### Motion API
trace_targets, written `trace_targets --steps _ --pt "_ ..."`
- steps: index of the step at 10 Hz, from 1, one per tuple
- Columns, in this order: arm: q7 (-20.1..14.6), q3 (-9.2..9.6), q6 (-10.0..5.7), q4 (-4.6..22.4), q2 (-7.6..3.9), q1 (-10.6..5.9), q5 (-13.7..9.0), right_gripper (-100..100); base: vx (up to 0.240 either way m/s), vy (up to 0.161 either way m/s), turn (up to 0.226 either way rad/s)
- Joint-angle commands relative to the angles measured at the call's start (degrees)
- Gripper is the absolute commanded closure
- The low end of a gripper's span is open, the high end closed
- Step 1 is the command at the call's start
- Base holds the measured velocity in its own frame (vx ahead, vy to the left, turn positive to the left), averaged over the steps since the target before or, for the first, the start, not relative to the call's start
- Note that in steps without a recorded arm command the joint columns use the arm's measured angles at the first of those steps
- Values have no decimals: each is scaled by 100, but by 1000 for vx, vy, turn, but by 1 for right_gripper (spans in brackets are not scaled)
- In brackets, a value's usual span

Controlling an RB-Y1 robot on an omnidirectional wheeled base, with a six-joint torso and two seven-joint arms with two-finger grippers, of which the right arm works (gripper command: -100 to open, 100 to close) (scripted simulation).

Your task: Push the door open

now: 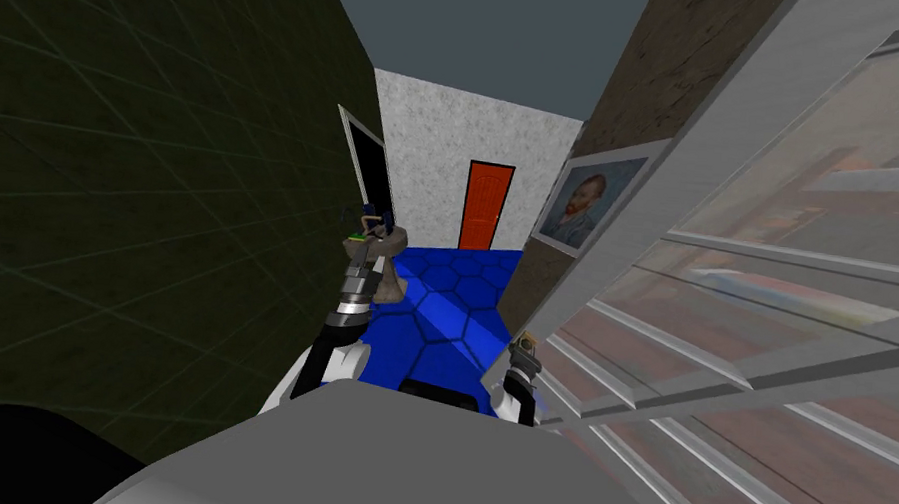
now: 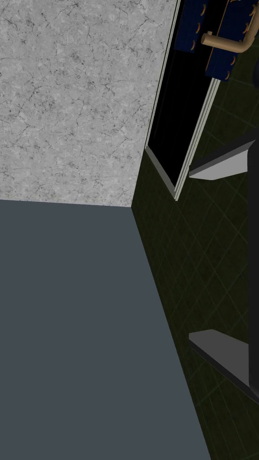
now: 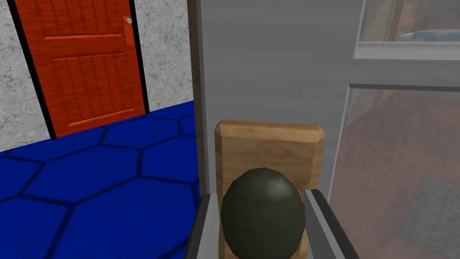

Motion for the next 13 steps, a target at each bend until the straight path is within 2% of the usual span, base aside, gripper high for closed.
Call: trace_targets --steps 1,7,8,12,13 --pt "-34 -89 -56 27 23 6 28 100 -179 48 150" --pt "-107 -162 -19 94 335 -71 162 100 -200 47 116" --pt "-90 -153 6 71 305 -55 152 100 -87 25 29" --pt "-582 177 133 220 -281 -73 134 100 -108 88 37" --pt "-655 224 149 240 -353 -78 130 100 -118 73 17"
